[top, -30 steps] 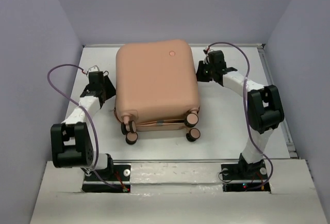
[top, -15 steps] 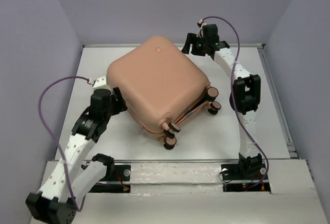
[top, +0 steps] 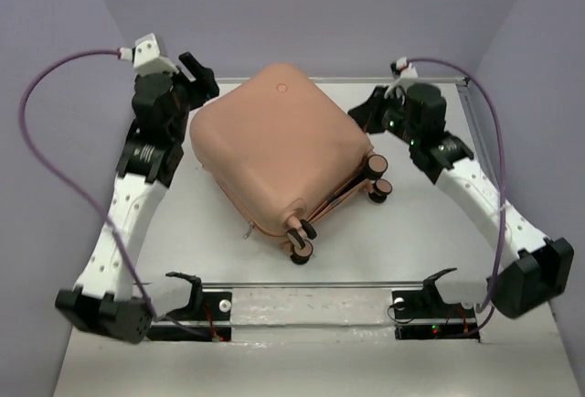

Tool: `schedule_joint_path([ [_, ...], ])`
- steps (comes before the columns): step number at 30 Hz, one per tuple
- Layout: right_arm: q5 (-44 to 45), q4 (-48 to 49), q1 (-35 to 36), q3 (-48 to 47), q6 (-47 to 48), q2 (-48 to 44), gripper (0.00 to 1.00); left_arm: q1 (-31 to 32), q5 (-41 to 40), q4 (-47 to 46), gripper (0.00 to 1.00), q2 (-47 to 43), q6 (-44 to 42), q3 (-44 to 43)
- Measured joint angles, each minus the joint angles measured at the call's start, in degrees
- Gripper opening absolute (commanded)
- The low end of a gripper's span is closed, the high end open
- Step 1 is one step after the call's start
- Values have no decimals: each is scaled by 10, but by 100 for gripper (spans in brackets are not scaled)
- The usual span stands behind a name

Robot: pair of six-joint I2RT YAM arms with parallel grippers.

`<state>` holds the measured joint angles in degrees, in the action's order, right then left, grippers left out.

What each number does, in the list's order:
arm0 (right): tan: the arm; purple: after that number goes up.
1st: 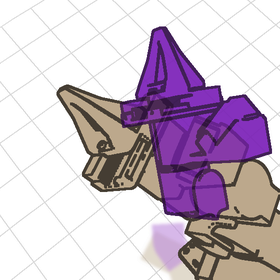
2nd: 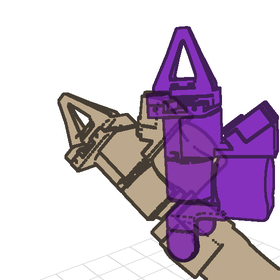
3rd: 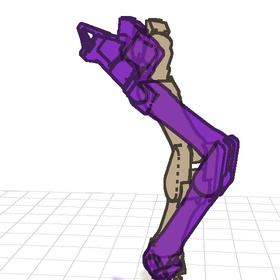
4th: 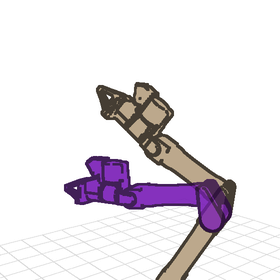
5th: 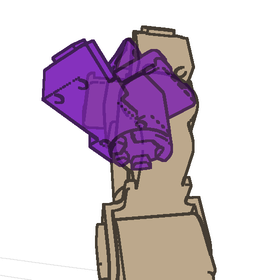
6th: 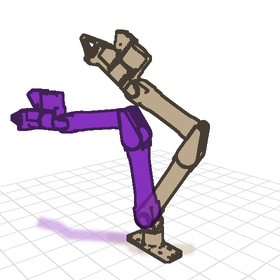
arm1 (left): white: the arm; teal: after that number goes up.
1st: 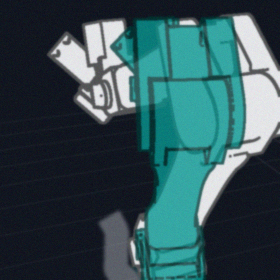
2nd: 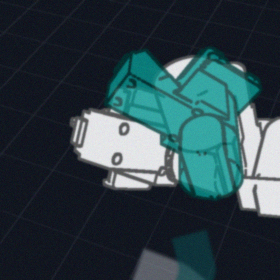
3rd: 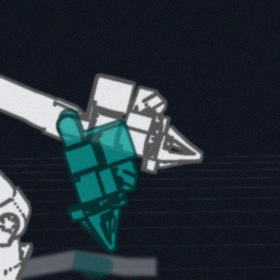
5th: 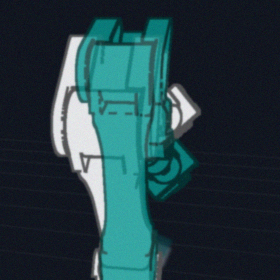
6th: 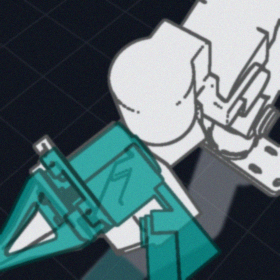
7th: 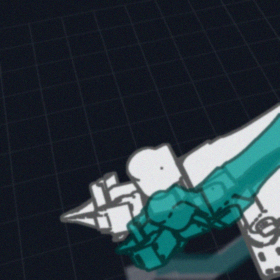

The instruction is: Pack the luggage

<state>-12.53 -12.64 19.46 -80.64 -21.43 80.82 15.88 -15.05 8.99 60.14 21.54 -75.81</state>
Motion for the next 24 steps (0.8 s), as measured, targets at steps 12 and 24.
schedule_joint_path([
  [12, -11, -7, 150, 432, -43, -322, 7, -175, 215, 50, 84, 469, 19, -304],
  [24, 30, 11, 150, 467, -52, -188, 7, -181, 355, 97, 84, 691, -19, -414],
])
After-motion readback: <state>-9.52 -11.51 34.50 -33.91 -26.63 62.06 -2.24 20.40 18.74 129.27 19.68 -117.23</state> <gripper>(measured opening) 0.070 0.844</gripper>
